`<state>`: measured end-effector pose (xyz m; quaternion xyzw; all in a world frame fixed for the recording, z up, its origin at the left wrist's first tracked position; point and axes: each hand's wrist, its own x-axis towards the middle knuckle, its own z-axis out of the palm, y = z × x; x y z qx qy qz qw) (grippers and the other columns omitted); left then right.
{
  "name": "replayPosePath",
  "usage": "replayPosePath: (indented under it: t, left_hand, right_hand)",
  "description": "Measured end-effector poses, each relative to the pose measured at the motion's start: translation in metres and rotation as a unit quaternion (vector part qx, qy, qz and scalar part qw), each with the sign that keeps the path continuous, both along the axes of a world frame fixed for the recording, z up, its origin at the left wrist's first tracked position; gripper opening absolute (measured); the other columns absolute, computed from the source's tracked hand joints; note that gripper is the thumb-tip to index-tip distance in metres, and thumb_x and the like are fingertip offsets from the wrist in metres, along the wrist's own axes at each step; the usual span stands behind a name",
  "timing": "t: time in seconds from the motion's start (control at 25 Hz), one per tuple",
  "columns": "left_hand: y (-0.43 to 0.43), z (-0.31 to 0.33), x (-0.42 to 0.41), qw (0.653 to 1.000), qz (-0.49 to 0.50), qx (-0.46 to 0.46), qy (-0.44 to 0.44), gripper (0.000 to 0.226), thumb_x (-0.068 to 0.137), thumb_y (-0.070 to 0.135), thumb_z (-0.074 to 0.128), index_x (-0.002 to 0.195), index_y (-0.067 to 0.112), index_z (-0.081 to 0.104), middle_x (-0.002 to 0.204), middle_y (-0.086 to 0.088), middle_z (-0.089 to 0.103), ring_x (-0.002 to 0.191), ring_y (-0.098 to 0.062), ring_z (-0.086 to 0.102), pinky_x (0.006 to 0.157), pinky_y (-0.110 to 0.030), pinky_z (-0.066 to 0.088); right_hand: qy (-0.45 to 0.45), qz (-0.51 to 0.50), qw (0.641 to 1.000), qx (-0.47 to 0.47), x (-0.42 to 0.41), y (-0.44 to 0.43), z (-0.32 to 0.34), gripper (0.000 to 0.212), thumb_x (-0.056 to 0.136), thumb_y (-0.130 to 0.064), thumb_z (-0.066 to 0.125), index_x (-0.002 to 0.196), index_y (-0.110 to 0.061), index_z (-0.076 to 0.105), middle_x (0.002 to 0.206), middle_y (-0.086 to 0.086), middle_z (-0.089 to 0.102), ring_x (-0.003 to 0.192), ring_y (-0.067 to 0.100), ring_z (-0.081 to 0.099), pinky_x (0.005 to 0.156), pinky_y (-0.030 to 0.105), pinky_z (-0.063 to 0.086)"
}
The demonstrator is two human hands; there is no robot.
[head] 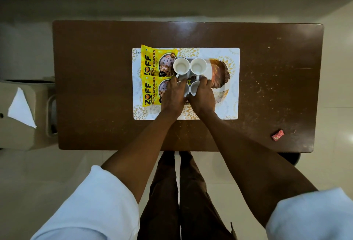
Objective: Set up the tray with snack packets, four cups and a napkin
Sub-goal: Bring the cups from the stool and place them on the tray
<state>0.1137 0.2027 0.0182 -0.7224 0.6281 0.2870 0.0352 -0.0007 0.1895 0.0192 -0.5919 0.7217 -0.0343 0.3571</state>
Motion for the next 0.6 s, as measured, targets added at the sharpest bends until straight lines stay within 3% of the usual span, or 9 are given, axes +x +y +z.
replayPosePath:
  t: [0.24, 0.44, 0.6]
  left_hand:
    - [0.008, 0.011, 0.005, 1.0, 0.01, -0.016, 0.025, 0.072, 0.088, 0.024, 0.077, 0.15, 0.024, 0.04, 0.146, -0.012, 0.038, 0.136, -0.032, 0.044, 0.09, -0.047, 0.058]
    - [0.029, 0.06, 0.02, 0.998, 0.028, -0.033, 0.04, 0.075, 0.09, 0.037, 0.074, 0.154, 0.024, 0.038, 0.143, -0.012, 0.039, 0.136, -0.031, 0.041, 0.089, -0.044, 0.058]
    - [0.036, 0.145, 0.04, 0.996, 0.075, -0.052, 0.023, 0.078, 0.089, 0.038, 0.073, 0.155, 0.021, 0.035, 0.146, -0.009, 0.039, 0.138, -0.03, 0.039, 0.103, -0.043, 0.049]
  right_hand:
    - [0.0, 0.004, 1.0, -0.029, -0.004, 0.01, 0.004, 0.088, 0.083, -0.043, 0.081, 0.15, -0.011, 0.034, 0.144, 0.015, 0.046, 0.122, 0.04, 0.061, 0.09, 0.051, 0.058]
    - [0.049, 0.01, 0.997, -0.051, -0.019, 0.02, 0.046, 0.085, 0.084, -0.059, 0.071, 0.146, -0.017, 0.031, 0.15, 0.016, 0.046, 0.128, 0.044, 0.056, 0.094, 0.054, 0.054]
    - [0.051, 0.043, 0.994, -0.087, -0.012, 0.015, 0.129, 0.078, 0.083, -0.044, 0.071, 0.143, -0.01, 0.034, 0.149, 0.021, 0.042, 0.135, 0.046, 0.047, 0.098, 0.057, 0.05]
